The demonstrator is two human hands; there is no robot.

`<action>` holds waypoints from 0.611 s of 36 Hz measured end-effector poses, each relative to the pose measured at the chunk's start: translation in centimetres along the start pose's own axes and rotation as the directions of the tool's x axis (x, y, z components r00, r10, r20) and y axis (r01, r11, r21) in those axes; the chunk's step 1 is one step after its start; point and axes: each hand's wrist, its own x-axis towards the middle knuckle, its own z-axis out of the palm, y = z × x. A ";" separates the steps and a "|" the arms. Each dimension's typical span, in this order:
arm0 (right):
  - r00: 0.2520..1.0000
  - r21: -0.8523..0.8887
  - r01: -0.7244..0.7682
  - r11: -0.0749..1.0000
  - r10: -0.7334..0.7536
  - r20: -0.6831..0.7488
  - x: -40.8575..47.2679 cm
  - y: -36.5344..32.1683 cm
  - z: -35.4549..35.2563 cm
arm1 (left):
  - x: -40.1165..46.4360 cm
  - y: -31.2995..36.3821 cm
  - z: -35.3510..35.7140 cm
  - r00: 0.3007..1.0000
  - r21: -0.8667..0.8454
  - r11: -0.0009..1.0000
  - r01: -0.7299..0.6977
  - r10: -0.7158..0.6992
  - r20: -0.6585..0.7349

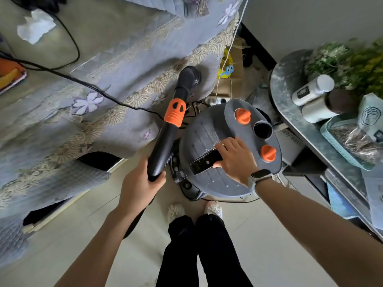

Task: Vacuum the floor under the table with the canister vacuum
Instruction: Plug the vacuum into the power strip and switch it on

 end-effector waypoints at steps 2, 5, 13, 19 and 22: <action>0.989 0.102 -0.147 0.984 0.148 -0.005 -0.5 -0.6 -0.2 | 0.2 0.4 0.3 1.000 -0.013 1.000 0.003 -0.003 0.000; 0.908 0.241 -0.395 0.886 0.417 -0.046 -1.6 -2.4 -0.2 | 0.4 0.7 0.6 1.000 -0.036 0.999 0.000 -0.001 -0.005; 0.327 0.671 -0.740 -0.043 0.849 0.415 1.3 -6.3 -2.2 | 0.0 -0.3 0.5 1.000 -0.045 0.999 0.019 -0.019 0.004; -0.010 0.673 -0.506 -0.539 0.784 0.621 3.1 -6.4 -2.7 | -0.7 -1.7 -0.4 1.000 -0.041 0.999 0.008 -0.008 0.012; 0.056 0.658 -0.544 -0.521 0.760 0.647 3.6 -7.2 -2.4 | -1.1 -2.4 -0.8 1.000 -0.035 0.999 0.001 -0.001 0.016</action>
